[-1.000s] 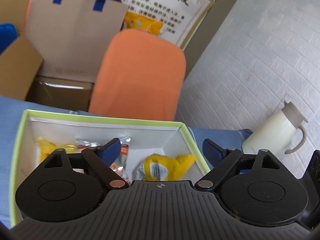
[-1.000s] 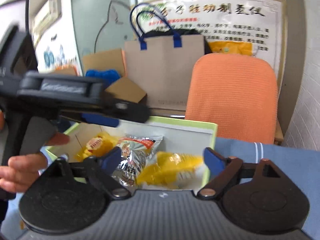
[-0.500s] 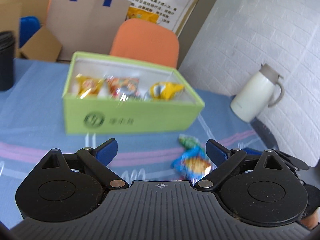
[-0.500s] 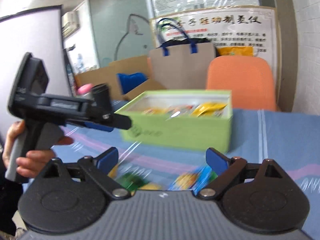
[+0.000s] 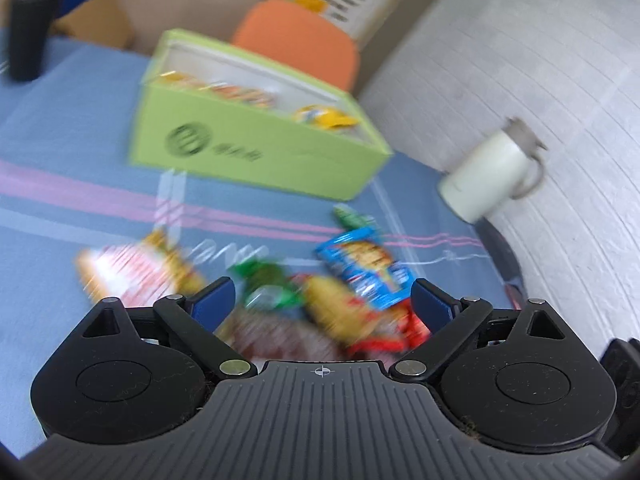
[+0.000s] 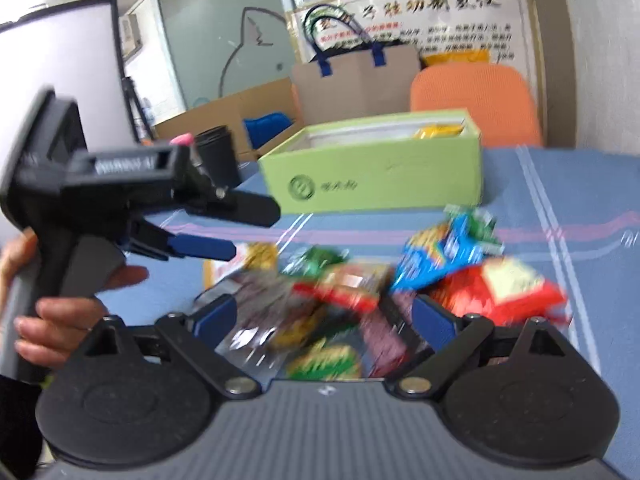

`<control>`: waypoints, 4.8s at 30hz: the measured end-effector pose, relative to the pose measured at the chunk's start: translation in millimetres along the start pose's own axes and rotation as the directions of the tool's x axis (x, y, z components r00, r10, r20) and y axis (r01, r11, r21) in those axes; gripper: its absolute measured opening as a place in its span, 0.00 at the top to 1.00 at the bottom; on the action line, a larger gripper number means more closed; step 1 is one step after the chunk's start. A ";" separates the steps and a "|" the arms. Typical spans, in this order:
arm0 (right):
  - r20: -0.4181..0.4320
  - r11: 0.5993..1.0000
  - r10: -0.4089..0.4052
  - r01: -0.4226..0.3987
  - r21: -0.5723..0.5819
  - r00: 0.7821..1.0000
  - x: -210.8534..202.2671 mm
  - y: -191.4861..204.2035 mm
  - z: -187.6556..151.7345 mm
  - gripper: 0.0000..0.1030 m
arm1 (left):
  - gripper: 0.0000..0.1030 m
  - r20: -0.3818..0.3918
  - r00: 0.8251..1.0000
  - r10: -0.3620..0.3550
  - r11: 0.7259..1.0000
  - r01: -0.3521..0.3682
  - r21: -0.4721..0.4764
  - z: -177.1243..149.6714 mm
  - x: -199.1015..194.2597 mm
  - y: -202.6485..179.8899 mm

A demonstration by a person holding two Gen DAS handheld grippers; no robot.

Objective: Organize snacks
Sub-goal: 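Grasp the red-printed rice cracker packet with the left gripper, then place the rice cracker packet into the green box and release, then grasp the brown cake packet with the left gripper, then drop the brown cake packet into the green box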

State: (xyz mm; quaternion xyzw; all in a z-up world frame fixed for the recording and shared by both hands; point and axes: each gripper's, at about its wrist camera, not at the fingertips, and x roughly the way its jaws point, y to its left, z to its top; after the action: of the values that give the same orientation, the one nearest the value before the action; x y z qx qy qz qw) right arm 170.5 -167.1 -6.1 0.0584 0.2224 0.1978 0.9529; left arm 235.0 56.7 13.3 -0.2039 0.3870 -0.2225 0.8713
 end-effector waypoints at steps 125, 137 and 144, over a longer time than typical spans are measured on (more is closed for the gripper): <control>0.100 0.952 0.040 -0.008 -0.307 0.994 107.4 39.5 137.1 0.20 | 0.69 0.206 0.978 0.015 1.000 -0.020 0.022 130.9 -0.7 29.5; -0.015 0.939 0.005 -0.009 -0.344 1.000 233.4 11.7 179.7 0.21 | 0.69 0.156 0.983 0.095 0.995 -0.091 -0.033 195.8 82.6 99.4; -0.098 0.949 0.005 -0.035 -0.314 0.995 250.9 -0.5 169.7 0.13 | 0.31 0.189 0.977 0.097 0.994 -0.087 -0.061 190.8 79.3 112.2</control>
State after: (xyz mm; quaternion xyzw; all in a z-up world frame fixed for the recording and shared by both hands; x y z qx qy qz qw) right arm 453.0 -70.4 45.0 -0.1017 0.2331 0.2430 0.9361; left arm 454.5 140.1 25.6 -0.2289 0.3158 -0.1510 0.9083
